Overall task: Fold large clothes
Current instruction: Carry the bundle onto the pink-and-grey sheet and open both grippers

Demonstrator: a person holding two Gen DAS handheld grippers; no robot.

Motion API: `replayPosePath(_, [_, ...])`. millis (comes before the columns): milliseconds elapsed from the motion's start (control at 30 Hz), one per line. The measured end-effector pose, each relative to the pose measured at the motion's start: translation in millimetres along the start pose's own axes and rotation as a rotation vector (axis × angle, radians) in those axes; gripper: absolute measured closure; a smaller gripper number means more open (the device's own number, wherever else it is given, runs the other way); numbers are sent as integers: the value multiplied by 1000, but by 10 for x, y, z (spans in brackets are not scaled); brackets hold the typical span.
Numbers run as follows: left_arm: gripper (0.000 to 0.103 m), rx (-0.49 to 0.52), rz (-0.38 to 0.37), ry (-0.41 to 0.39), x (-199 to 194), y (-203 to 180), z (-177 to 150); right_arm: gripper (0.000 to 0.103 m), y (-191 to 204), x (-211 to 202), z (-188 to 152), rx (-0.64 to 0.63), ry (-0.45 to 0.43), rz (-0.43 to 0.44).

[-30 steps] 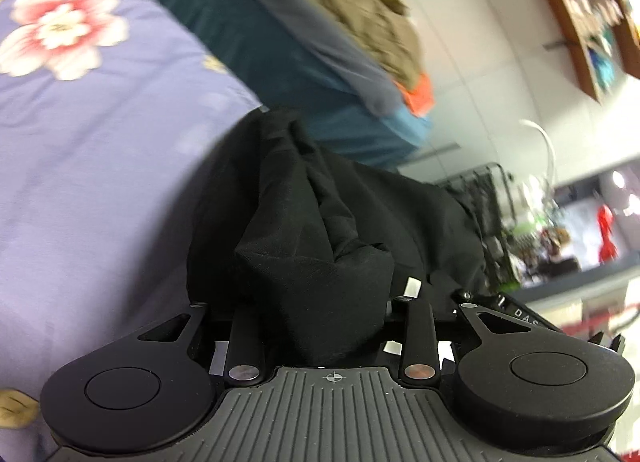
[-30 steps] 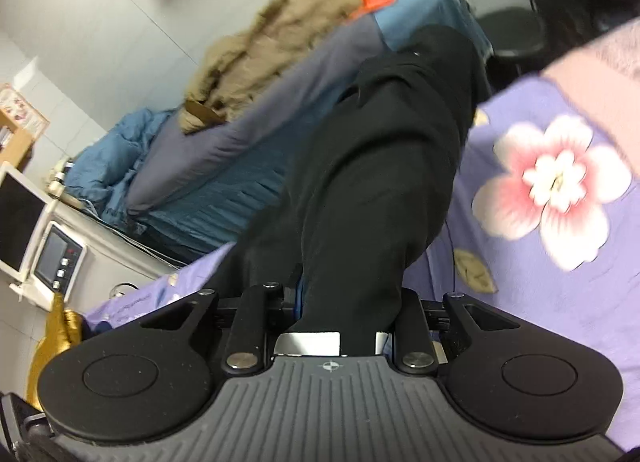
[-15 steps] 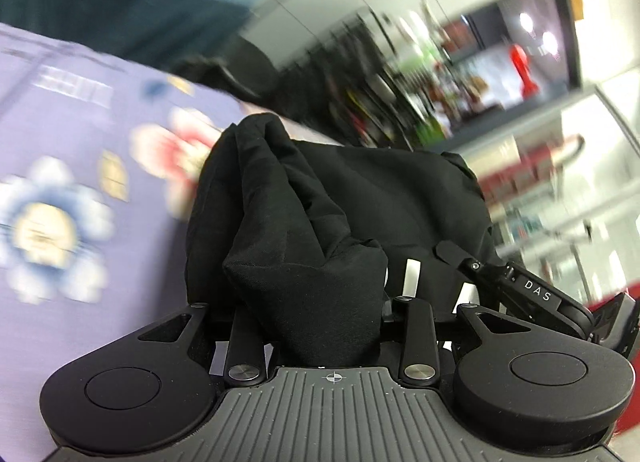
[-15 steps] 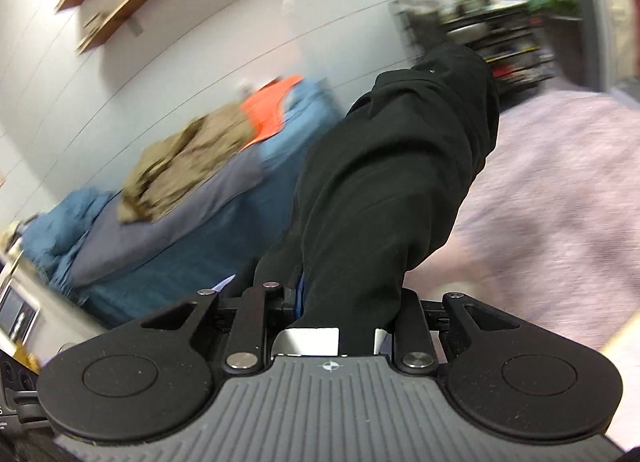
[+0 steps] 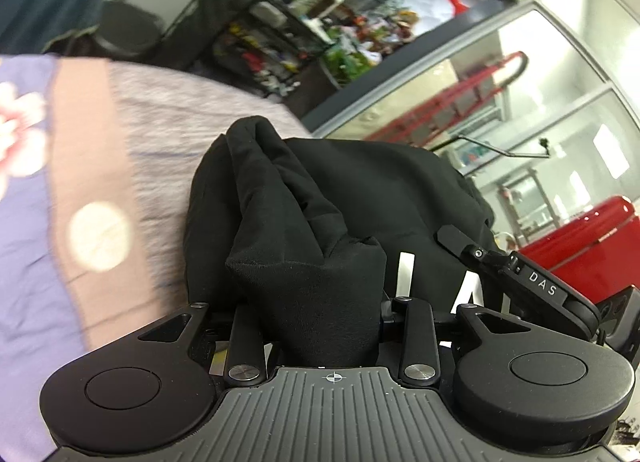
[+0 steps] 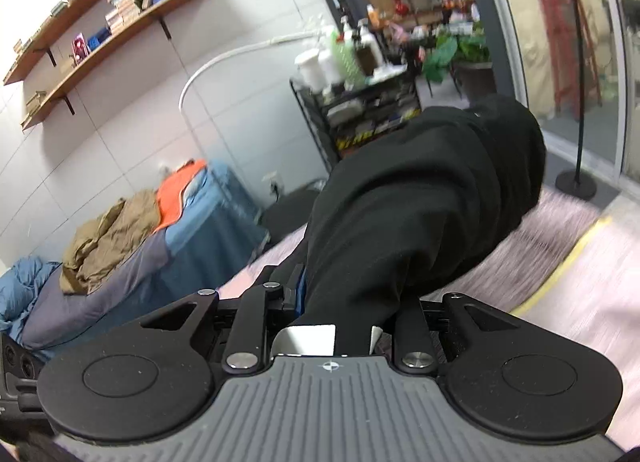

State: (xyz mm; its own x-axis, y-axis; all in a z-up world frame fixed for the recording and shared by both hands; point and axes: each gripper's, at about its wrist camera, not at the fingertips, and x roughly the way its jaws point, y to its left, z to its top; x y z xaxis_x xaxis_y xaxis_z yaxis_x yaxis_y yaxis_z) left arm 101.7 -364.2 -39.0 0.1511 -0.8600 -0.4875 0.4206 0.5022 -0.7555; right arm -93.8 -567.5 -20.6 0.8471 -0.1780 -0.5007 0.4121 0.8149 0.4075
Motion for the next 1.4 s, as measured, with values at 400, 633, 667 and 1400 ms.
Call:
replayPosePath(400, [22, -53, 144, 114, 537, 375, -293, 71, -1376, 566, -67, 413, 101, -52])
replayPosePath(633, [9, -44, 224, 207, 666, 737, -401, 45, -1932, 622, -687, 651, 148, -94])
replayPosePath(667, [9, -42, 227, 220, 691, 744, -387, 42, -1922, 612, -677, 640, 149, -100])
replayPosePath(1400, [0, 592, 693, 233, 57, -326, -519, 1, -291, 136, -652, -111, 381, -470])
